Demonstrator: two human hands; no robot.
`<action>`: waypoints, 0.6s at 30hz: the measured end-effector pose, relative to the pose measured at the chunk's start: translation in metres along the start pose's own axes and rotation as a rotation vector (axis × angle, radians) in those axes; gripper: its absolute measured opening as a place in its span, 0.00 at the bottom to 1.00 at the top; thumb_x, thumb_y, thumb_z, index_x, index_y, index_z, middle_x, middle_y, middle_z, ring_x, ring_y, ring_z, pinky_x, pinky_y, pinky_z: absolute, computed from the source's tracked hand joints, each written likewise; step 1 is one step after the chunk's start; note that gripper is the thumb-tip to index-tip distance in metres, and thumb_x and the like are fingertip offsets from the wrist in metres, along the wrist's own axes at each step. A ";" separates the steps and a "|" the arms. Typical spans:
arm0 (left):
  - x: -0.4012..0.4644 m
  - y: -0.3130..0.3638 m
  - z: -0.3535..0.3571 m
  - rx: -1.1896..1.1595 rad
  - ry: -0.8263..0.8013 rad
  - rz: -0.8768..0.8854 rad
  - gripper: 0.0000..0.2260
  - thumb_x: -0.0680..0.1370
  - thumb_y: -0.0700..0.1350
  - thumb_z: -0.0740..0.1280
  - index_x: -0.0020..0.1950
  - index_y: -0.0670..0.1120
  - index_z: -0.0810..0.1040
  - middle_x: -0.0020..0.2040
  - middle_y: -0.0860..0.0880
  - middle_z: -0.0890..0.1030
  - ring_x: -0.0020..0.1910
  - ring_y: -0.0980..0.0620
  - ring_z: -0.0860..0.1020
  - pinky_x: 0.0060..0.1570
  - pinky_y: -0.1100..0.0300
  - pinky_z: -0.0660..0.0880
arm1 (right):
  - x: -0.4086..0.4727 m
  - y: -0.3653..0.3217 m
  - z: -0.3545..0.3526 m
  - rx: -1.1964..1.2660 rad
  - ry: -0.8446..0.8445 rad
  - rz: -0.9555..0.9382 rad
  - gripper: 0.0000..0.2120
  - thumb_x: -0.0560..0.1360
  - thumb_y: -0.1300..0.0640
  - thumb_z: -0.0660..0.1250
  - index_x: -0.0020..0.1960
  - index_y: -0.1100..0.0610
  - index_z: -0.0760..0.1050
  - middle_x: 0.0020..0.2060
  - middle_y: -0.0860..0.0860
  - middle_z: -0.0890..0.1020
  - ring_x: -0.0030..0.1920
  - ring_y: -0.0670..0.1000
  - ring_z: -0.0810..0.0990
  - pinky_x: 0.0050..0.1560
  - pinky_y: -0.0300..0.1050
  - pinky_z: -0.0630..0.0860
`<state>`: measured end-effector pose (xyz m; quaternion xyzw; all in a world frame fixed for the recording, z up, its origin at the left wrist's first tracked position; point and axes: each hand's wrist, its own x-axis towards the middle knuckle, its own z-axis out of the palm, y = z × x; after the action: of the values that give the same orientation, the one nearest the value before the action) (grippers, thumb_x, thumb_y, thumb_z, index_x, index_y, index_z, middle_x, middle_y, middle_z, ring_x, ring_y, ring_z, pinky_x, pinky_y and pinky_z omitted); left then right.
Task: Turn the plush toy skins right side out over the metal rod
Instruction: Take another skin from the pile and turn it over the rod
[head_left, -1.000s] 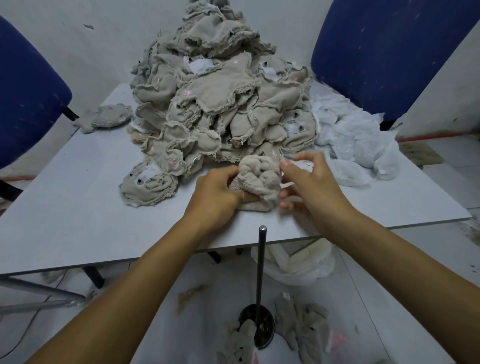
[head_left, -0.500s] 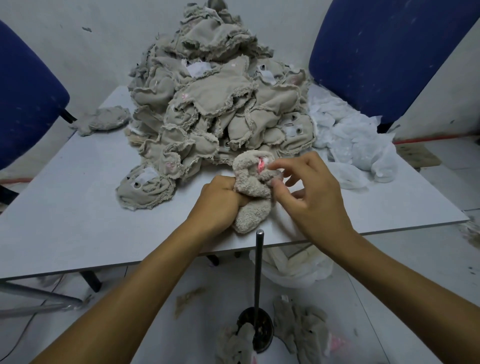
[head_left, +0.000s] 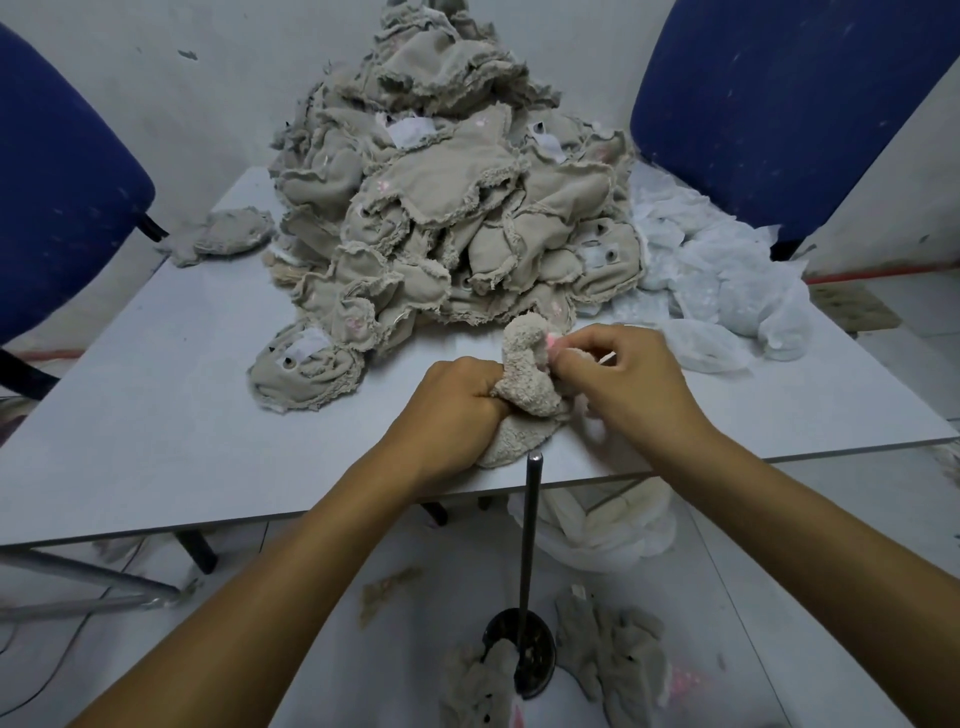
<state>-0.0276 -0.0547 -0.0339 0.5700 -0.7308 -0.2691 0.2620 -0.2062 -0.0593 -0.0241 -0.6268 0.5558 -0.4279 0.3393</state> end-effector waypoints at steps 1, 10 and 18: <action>0.000 0.000 0.000 0.039 0.012 0.020 0.07 0.77 0.38 0.66 0.50 0.42 0.83 0.48 0.46 0.84 0.50 0.45 0.79 0.50 0.47 0.76 | -0.001 -0.001 0.001 0.001 -0.009 -0.010 0.06 0.75 0.51 0.70 0.42 0.50 0.84 0.34 0.50 0.84 0.41 0.54 0.84 0.45 0.59 0.81; -0.009 0.004 -0.005 0.544 0.293 0.384 0.11 0.78 0.46 0.70 0.59 0.47 0.81 0.42 0.48 0.75 0.41 0.45 0.74 0.33 0.55 0.65 | 0.003 -0.001 -0.006 0.141 -0.002 0.019 0.07 0.78 0.55 0.69 0.44 0.55 0.83 0.37 0.54 0.83 0.38 0.50 0.79 0.45 0.52 0.79; 0.002 -0.018 -0.029 0.777 0.514 0.453 0.19 0.79 0.41 0.69 0.69 0.53 0.77 0.47 0.42 0.72 0.45 0.45 0.68 0.38 0.55 0.62 | 0.012 0.017 -0.031 -0.068 0.132 -0.045 0.08 0.80 0.49 0.66 0.45 0.50 0.77 0.37 0.46 0.83 0.31 0.44 0.82 0.38 0.43 0.79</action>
<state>0.0045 -0.0629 -0.0259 0.5004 -0.7940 0.2341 0.2537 -0.2411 -0.0717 -0.0250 -0.6206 0.5769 -0.4569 0.2707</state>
